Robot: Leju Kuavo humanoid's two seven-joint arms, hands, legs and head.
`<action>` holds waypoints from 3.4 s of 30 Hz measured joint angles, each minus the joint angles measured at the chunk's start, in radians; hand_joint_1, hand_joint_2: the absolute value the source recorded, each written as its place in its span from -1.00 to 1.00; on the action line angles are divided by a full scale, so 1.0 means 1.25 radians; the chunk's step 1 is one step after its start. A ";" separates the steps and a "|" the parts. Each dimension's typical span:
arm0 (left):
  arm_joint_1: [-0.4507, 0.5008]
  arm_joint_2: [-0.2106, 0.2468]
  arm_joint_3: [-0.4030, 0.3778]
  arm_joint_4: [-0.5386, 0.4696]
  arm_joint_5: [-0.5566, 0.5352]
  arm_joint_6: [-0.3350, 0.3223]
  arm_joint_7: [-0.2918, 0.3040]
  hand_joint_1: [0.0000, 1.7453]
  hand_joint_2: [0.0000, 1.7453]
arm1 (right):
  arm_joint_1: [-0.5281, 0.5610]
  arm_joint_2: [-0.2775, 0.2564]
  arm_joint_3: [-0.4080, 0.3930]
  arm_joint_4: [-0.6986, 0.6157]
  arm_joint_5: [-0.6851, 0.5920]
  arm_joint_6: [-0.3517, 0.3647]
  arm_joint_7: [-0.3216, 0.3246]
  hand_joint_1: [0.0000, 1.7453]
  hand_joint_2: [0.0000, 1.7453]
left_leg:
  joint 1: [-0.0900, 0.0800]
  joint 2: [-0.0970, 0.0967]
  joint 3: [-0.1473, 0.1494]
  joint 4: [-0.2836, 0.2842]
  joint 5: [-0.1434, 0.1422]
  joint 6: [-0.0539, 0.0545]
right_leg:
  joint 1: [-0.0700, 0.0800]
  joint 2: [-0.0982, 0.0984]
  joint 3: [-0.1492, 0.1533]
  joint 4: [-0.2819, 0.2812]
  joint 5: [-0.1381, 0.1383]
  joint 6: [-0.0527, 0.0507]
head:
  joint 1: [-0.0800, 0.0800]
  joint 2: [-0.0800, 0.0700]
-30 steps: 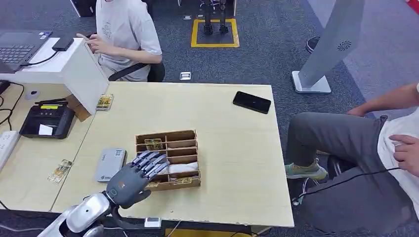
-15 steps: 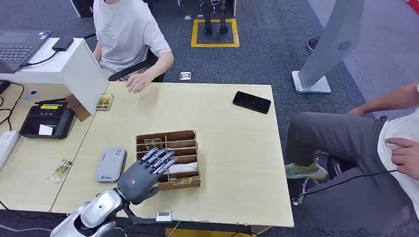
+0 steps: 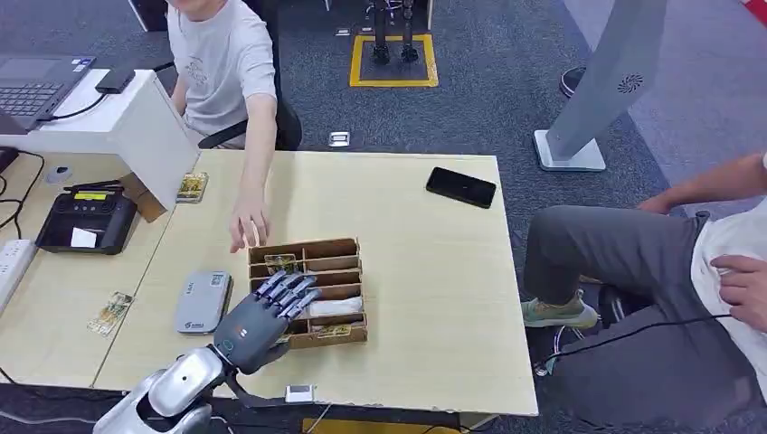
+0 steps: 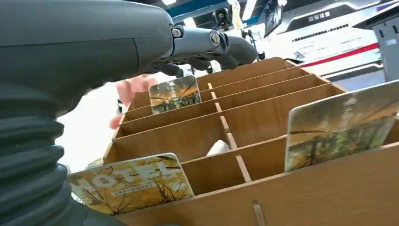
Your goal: Pass the card to the sensor for recognition and then transmit it.
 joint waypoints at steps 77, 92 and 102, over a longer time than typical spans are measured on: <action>-0.016 -0.007 0.000 0.008 0.027 -0.005 -0.013 -1.00 1.00 | 0.003 0.000 0.001 -0.001 0.002 -0.005 -0.005 -1.00 -1.00 | 0.000 0.000 0.000 0.000 0.000 0.000 | 0.000 0.000 0.001 0.000 0.000 0.000 | 0.000 0.000; -0.024 -0.011 0.000 0.008 0.026 0.000 -0.013 -1.00 1.00 | 0.003 0.000 0.001 -0.002 0.003 -0.005 -0.002 -1.00 -1.00 | 0.000 0.000 0.001 0.000 0.000 0.000 | 0.000 0.000 0.002 0.000 0.000 0.000 | 0.000 0.000; -0.018 0.040 0.008 -0.031 0.052 -0.010 -0.009 -1.00 1.00 | 0.004 0.000 0.001 -0.002 -0.003 -0.008 -0.002 -1.00 -1.00 | 0.000 0.000 0.001 0.000 0.000 0.000 | 0.000 0.000 0.002 0.000 0.000 0.000 | 0.000 0.000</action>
